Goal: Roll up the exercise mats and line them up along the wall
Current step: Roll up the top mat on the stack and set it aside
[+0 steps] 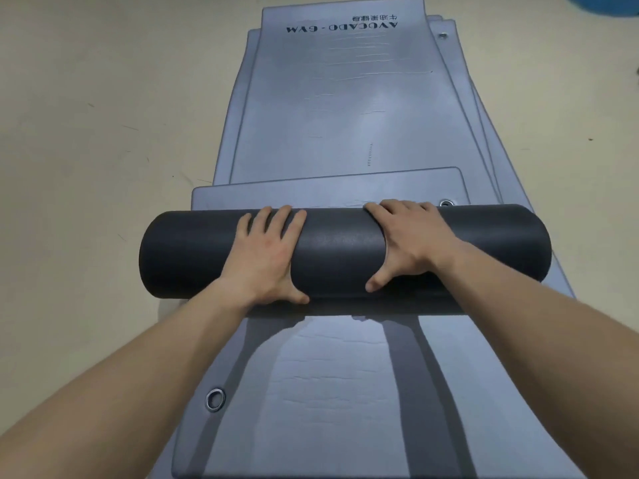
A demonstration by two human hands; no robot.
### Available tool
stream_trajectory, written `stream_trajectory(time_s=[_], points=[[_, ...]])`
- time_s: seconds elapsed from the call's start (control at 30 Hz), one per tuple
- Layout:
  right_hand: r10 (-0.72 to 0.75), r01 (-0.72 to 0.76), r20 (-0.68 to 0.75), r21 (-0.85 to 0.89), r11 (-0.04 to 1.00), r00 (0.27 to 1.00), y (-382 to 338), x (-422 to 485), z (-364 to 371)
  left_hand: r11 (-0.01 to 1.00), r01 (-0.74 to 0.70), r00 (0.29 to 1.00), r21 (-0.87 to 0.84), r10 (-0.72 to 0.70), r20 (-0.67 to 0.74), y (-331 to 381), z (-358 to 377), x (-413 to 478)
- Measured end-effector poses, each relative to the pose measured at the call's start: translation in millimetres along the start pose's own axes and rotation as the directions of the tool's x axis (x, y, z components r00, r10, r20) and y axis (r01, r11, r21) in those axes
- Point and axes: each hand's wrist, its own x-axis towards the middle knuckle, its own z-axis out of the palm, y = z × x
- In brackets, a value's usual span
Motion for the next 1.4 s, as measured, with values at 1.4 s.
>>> stream_trajectory(time_s=[1.4], points=[[0.638,-0.262,-0.037,0.893,0.367,0.769,-30.0,-97.5,67.5,0.867,0.292,0.919,-0.404,-0.137,0.369,31.5,-61.2,22.7]])
